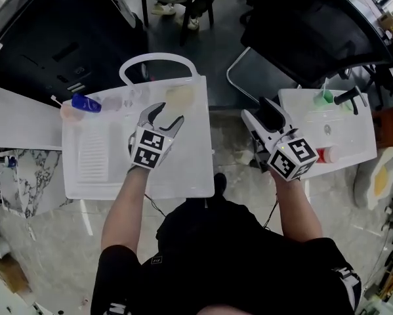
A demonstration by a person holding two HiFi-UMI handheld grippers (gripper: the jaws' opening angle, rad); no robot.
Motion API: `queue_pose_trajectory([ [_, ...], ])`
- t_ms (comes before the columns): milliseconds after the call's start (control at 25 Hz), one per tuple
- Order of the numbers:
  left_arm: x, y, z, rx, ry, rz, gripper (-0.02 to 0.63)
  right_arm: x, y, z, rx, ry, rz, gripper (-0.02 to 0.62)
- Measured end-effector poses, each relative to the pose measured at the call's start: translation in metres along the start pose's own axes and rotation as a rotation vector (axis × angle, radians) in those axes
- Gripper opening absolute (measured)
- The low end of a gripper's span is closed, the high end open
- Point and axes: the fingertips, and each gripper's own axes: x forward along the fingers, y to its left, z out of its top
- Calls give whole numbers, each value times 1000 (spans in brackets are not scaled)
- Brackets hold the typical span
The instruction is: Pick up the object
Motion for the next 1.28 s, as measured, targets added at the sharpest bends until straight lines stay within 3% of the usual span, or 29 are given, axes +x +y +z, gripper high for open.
queue_pose_trajectory([
  [560, 94, 12, -85, 83, 230, -109, 267, 31, -13, -57, 72, 76, -31, 235],
  [960, 130, 17, -111, 229, 354, -116, 262, 27, -21, -72, 87, 102, -55, 235],
  [1200, 138, 21, -118, 302, 407, -99, 196, 20, -23, -67, 86, 94, -66, 235],
  [1280, 140, 25, -117, 323, 412, -81, 143, 18, -23, -65, 82, 93, -70, 235],
])
